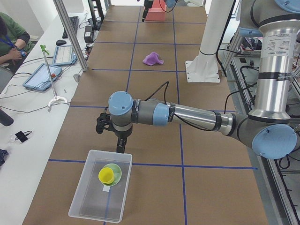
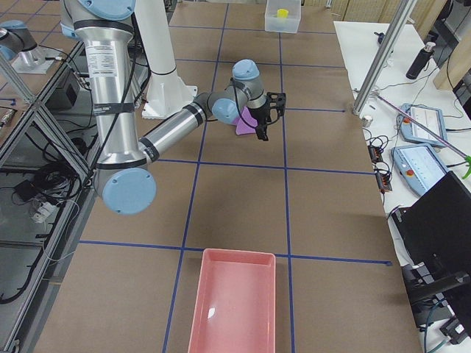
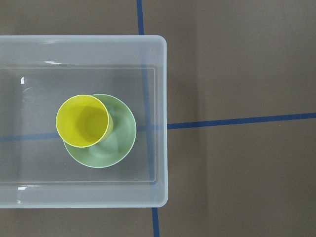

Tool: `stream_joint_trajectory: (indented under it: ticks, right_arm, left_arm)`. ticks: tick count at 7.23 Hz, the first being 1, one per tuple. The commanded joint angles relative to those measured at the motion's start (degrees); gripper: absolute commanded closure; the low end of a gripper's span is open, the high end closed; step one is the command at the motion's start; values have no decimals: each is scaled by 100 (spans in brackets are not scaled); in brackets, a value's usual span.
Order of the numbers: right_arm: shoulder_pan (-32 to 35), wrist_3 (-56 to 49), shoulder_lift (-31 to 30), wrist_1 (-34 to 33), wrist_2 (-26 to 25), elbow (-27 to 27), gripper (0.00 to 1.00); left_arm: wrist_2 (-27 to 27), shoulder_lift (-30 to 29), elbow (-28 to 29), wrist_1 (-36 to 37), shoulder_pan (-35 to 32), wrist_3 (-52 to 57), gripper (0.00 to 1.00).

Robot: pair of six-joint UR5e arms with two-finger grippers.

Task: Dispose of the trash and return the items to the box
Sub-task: 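Reach the right gripper down and grasp the purple cloth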

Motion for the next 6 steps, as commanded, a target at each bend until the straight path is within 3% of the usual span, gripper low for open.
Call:
stream_joint_trajectory:
  ticks: [1, 3, 5, 6]
  right_arm:
    - [-1640, 1184, 1545, -2038, -1519, 115, 0]
    - [-2374, 1365, 1665, -2073, -2025, -42, 0]
    - [-2631, 1488, 2129, -2055, -2508, -874, 1]
    - [-2684, 1497, 2140, -2046, -2563, -939, 17]
  left_arm:
    - [-3, 34, 2, -28, 8, 22, 1]
    - [-3, 26, 55, -28, 17, 31, 1]
    - [-3, 34, 55, -28, 17, 39, 1]
    - [-3, 34, 55, -28, 17, 39, 1]
